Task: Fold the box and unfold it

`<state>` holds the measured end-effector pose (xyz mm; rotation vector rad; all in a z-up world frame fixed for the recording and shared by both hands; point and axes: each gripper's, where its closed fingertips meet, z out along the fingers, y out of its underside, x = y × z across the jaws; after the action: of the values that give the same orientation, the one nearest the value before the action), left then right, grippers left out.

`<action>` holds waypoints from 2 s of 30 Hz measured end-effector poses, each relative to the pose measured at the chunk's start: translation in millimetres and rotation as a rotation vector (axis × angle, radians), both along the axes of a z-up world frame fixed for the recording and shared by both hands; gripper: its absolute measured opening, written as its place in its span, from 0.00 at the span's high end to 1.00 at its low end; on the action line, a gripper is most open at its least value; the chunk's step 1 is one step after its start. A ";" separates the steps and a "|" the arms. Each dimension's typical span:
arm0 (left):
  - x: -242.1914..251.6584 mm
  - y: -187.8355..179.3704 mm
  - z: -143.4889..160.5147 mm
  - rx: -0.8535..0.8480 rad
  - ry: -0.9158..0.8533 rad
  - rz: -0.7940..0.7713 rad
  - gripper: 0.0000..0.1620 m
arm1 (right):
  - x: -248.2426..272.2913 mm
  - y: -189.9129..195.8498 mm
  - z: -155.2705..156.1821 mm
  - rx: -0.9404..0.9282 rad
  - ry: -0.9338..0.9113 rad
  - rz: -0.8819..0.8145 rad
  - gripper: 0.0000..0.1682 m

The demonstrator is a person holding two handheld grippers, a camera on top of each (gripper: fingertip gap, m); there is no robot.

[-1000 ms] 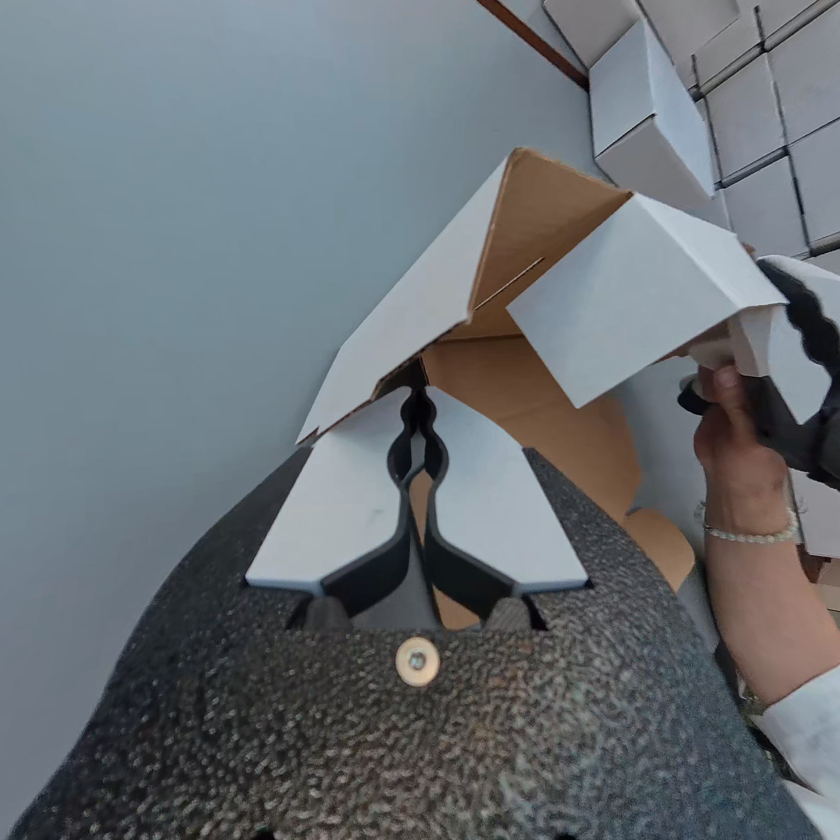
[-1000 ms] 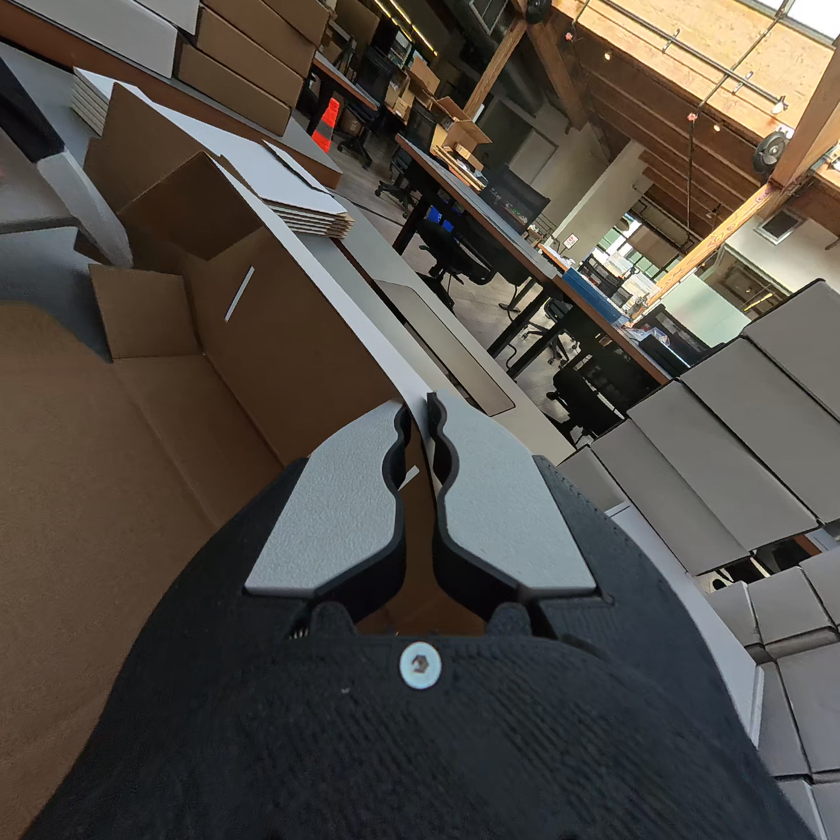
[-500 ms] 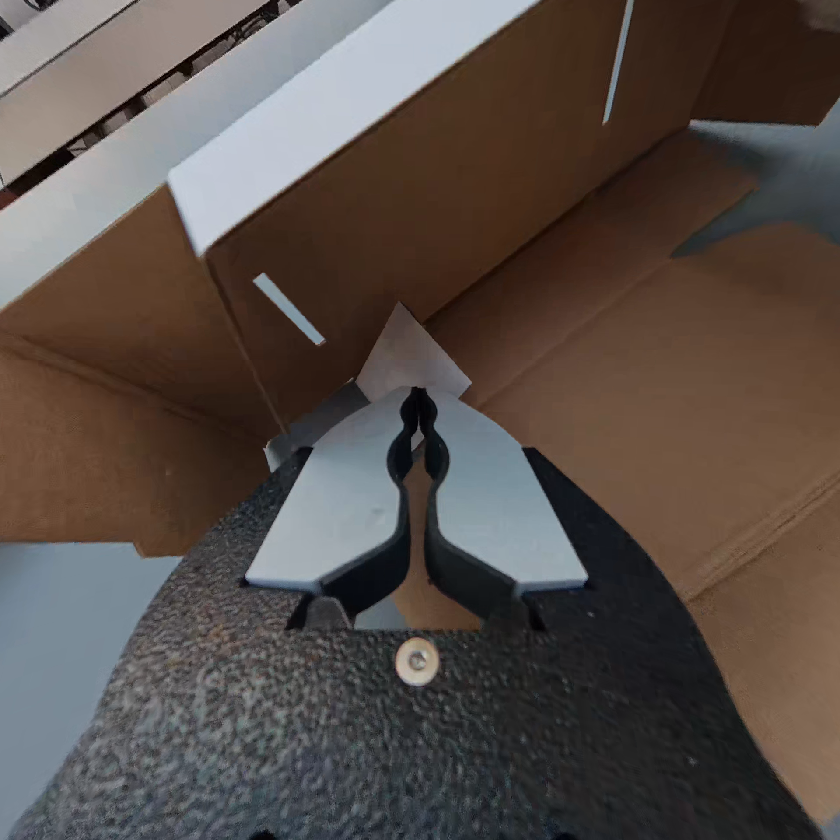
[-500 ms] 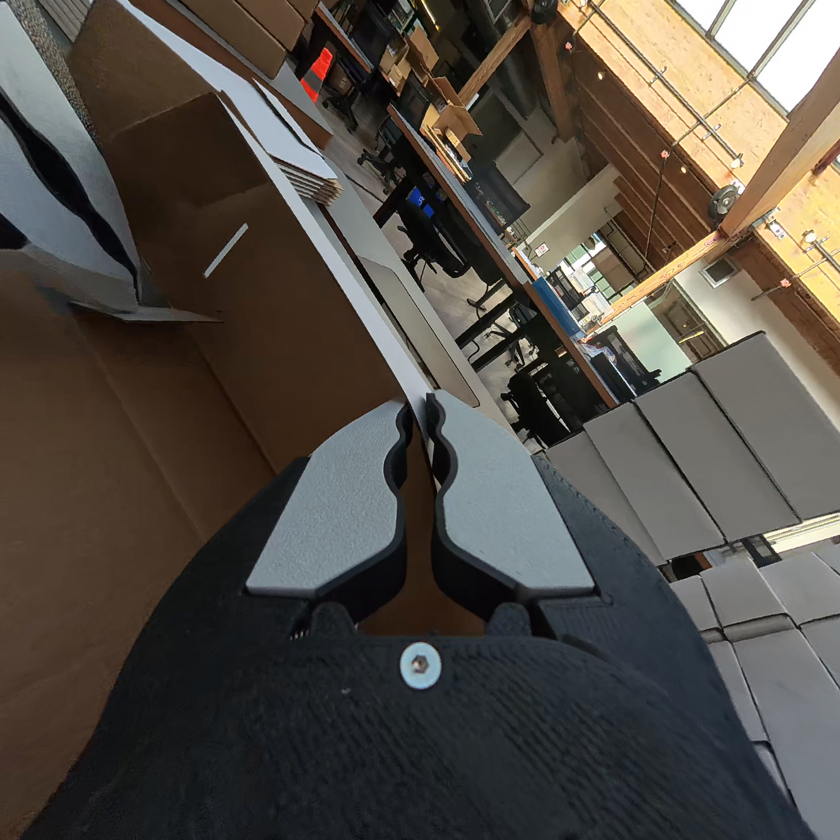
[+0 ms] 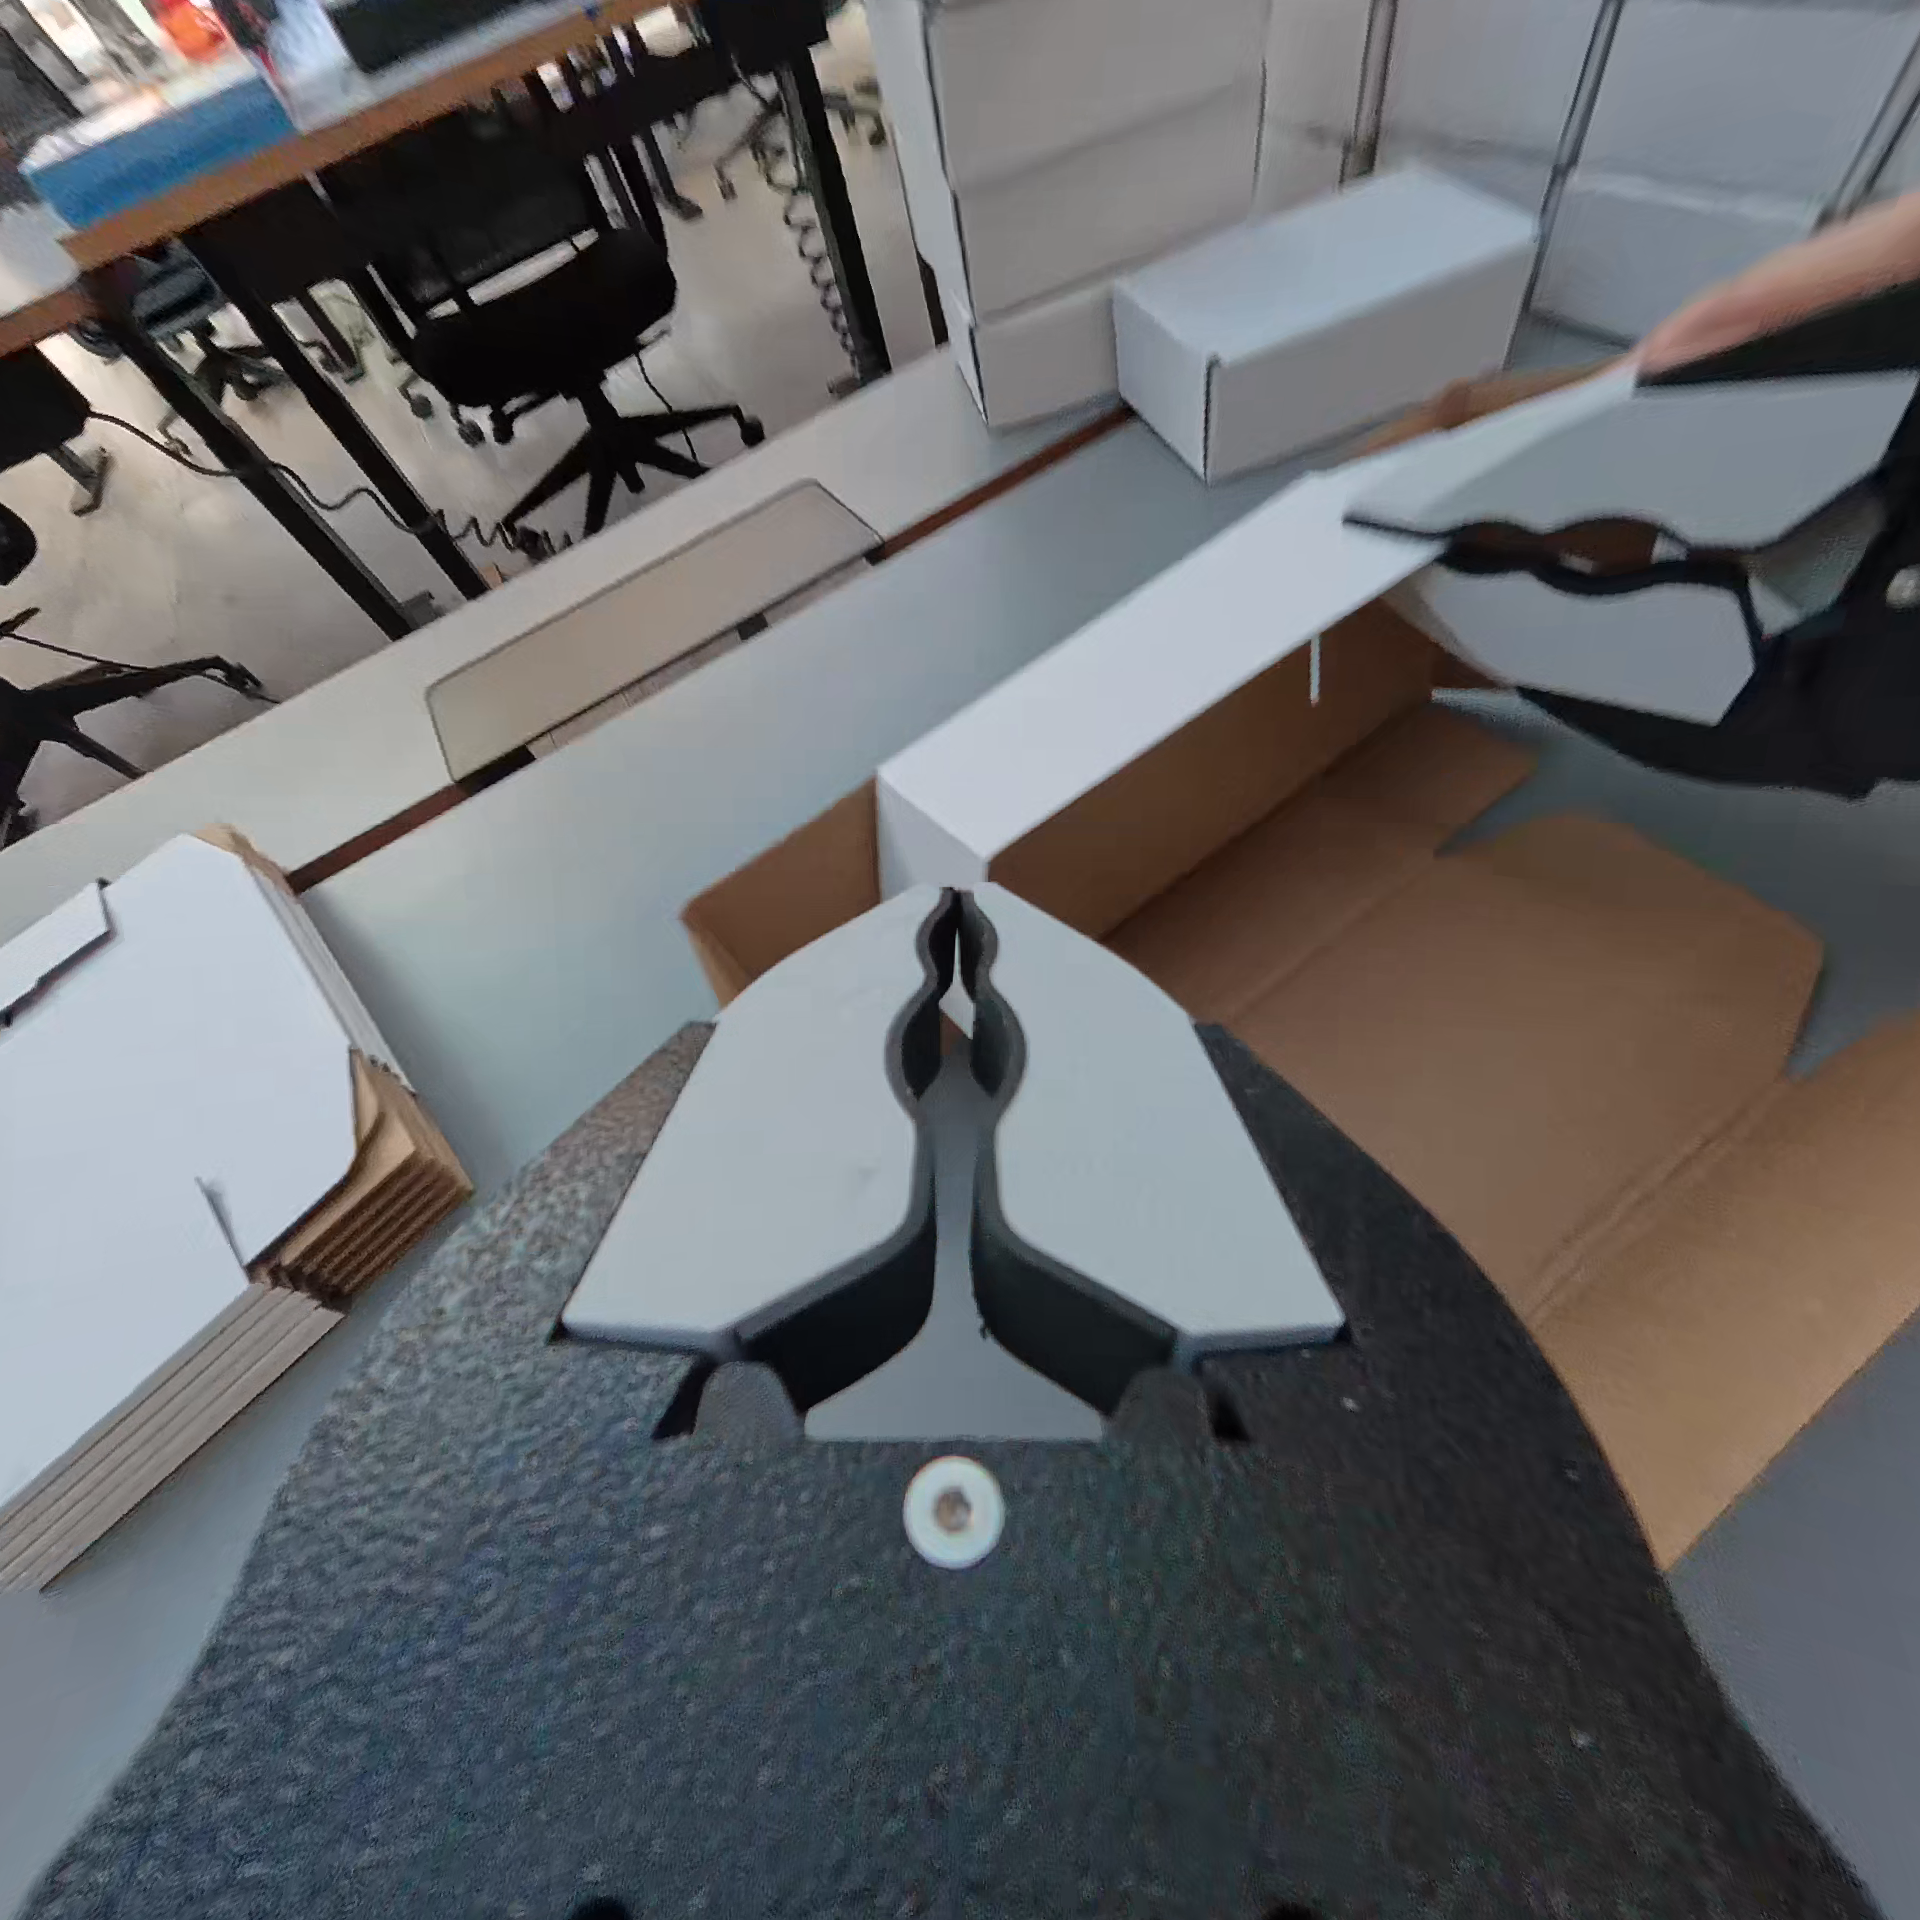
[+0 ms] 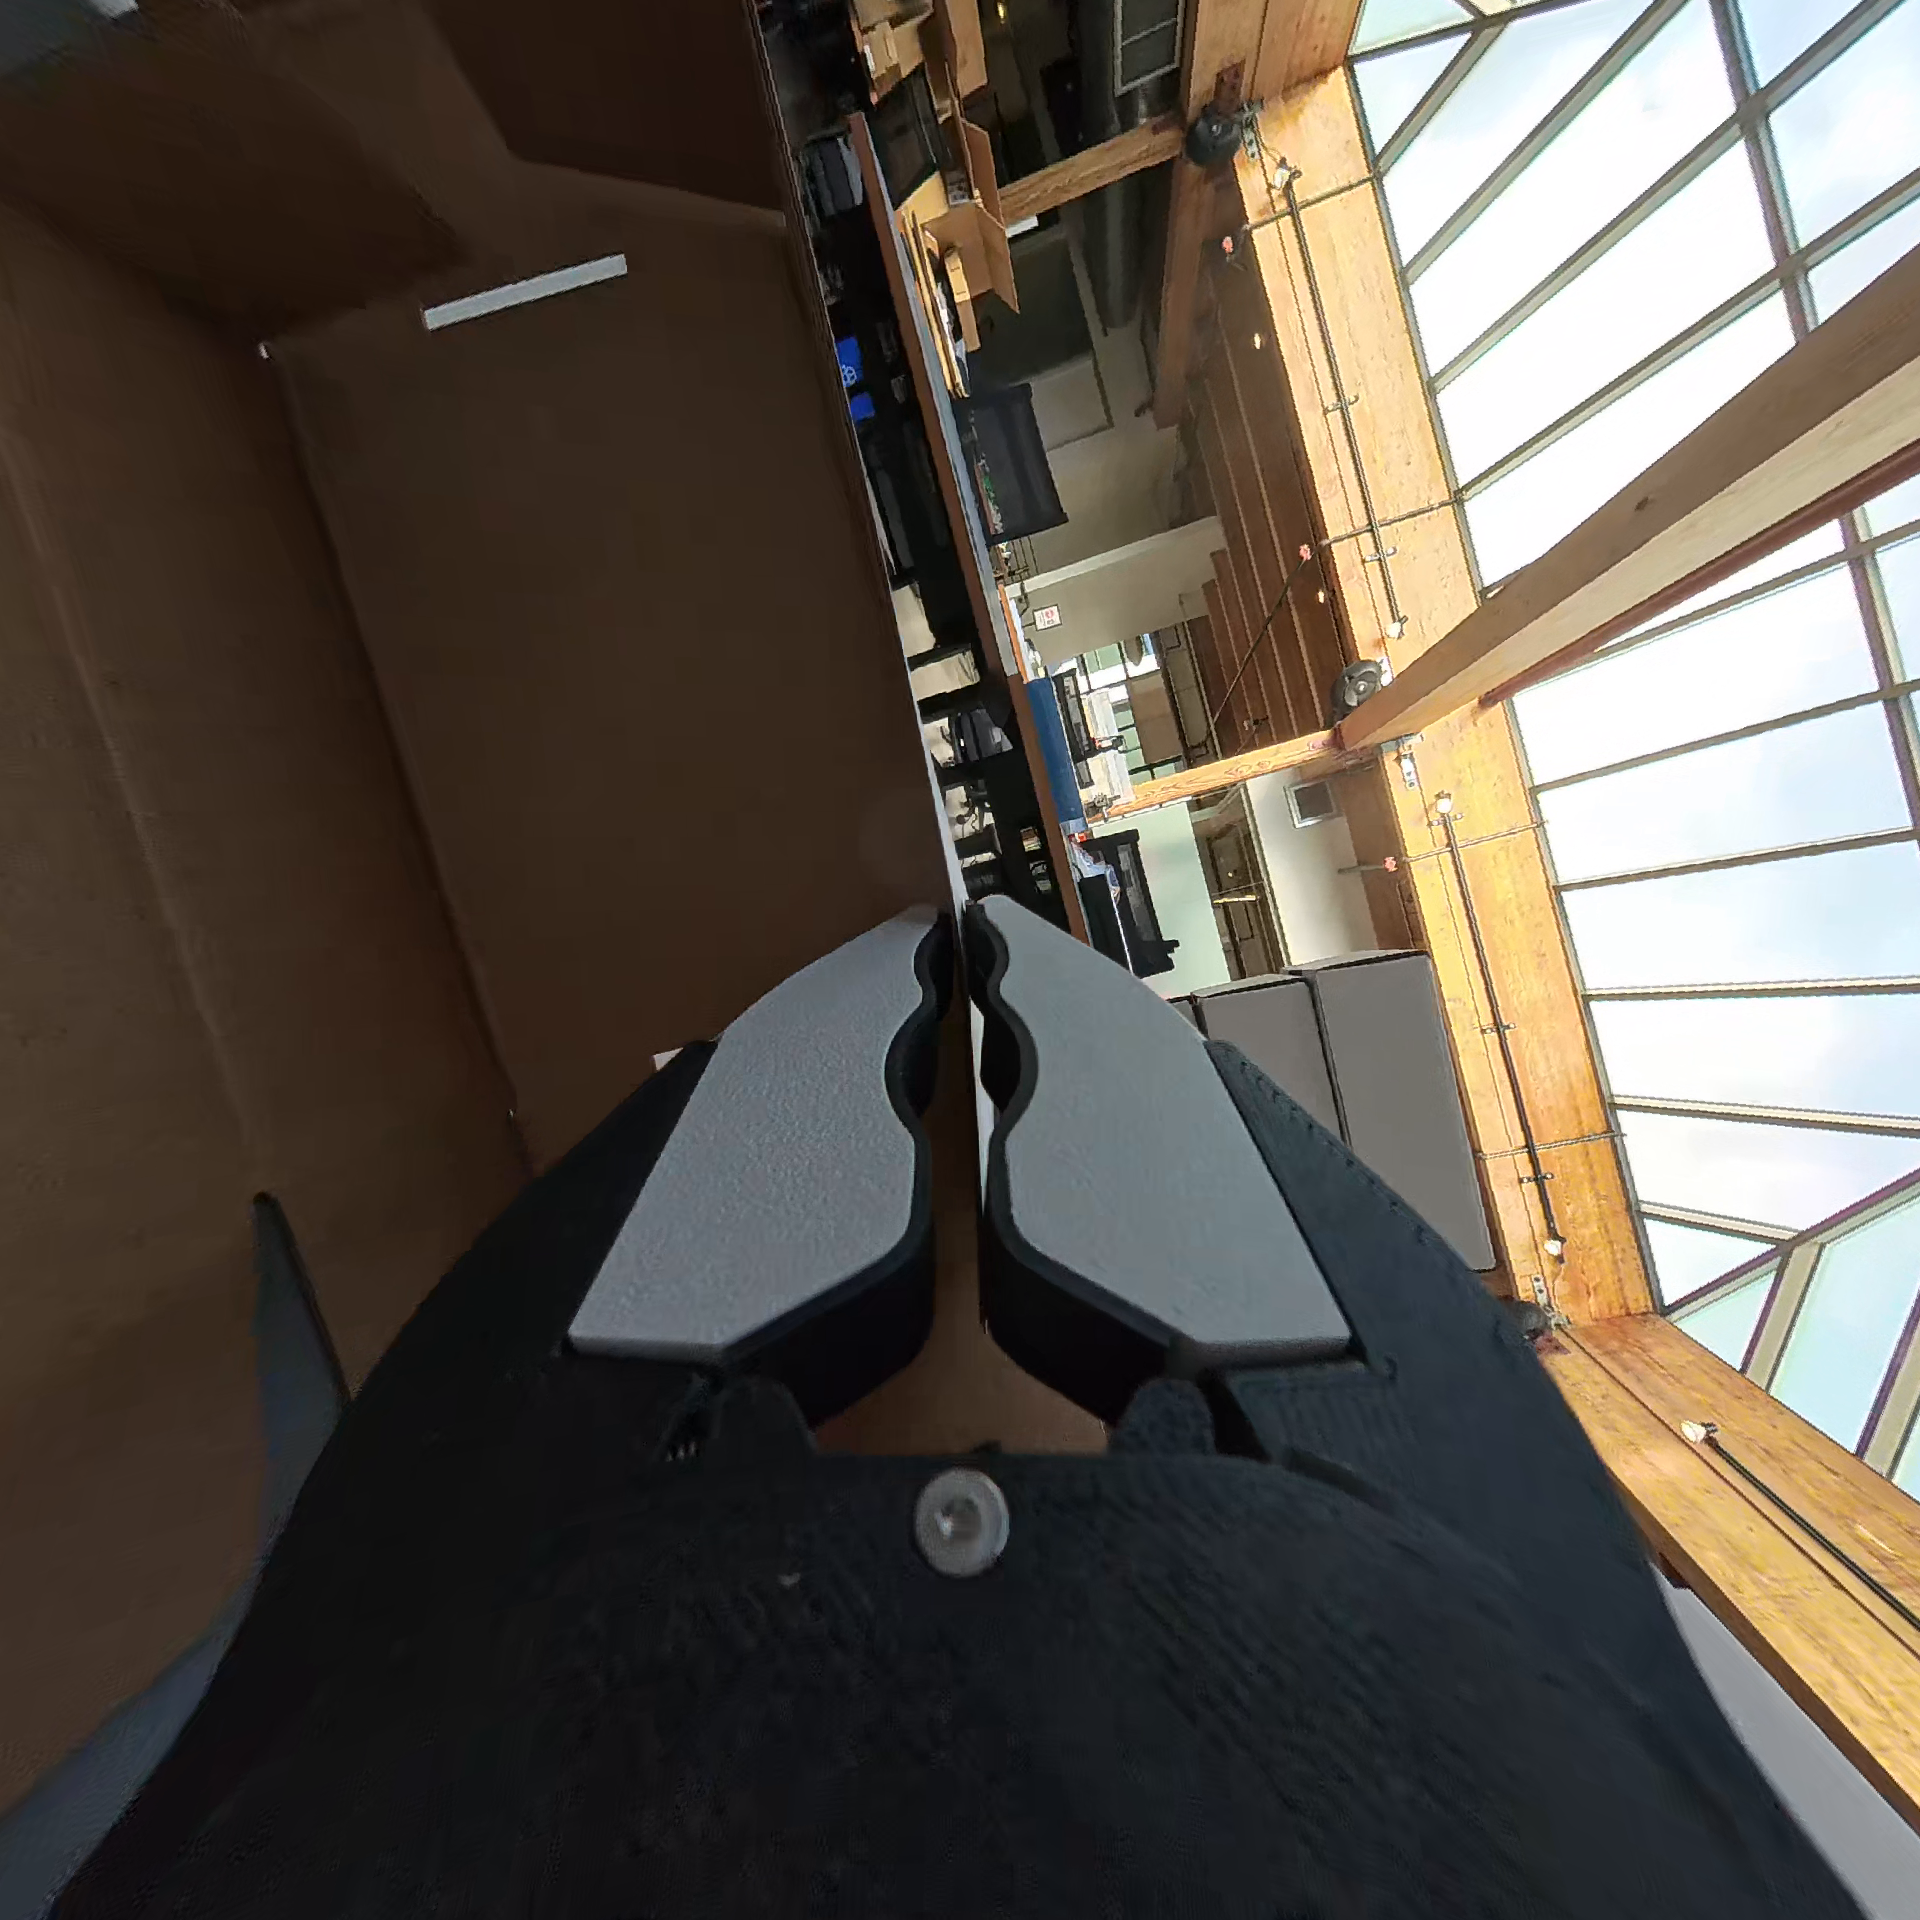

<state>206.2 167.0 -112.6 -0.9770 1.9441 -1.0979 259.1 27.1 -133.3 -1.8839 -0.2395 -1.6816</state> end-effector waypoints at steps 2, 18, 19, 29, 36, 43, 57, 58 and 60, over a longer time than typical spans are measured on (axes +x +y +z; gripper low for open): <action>11.8 35.1 28.3 -0.093 -0.104 0.079 1.00 | 1.6 0.1 -0.4 -0.006 -0.014 0.006 0.99; 67.4 52.7 -55.0 0.057 0.076 -0.166 0.99 | -7.4 -0.7 -1.3 -0.077 -0.064 -0.044 0.99; 63.3 51.0 -55.0 0.045 0.080 -0.168 1.00 | -7.4 -0.9 -1.3 -0.092 -0.066 -0.077 0.99; 25.9 24.0 -50.3 -0.057 0.031 -0.168 1.00 | 0.5 -1.1 -2.8 -0.118 -0.027 -0.243 0.99; 15.2 22.3 -55.3 -0.147 0.093 -0.239 0.97 | -3.2 -1.4 -2.8 -0.180 -0.098 -0.224 0.99; -10.4 20.2 -63.9 -0.151 0.089 -0.489 0.88 | -7.4 -1.1 -3.0 -0.209 -0.131 -0.192 0.99; -5.0 18.4 -63.9 -0.084 0.118 -0.587 0.83 | -7.5 -1.6 -2.6 -0.238 -0.136 -0.191 0.99; -8.7 15.5 -63.8 -0.060 0.110 -0.603 0.84 | -7.4 -1.9 -2.6 -0.239 -0.132 -0.192 0.99; -14.8 9.9 -65.1 0.007 0.088 -0.617 0.85 | -6.8 -2.5 -2.6 -0.237 -0.119 -0.199 0.99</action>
<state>191.4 176.9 -177.7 -0.4199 2.3974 -1.3882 252.3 24.6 -135.9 -2.0363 -0.3199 -1.9769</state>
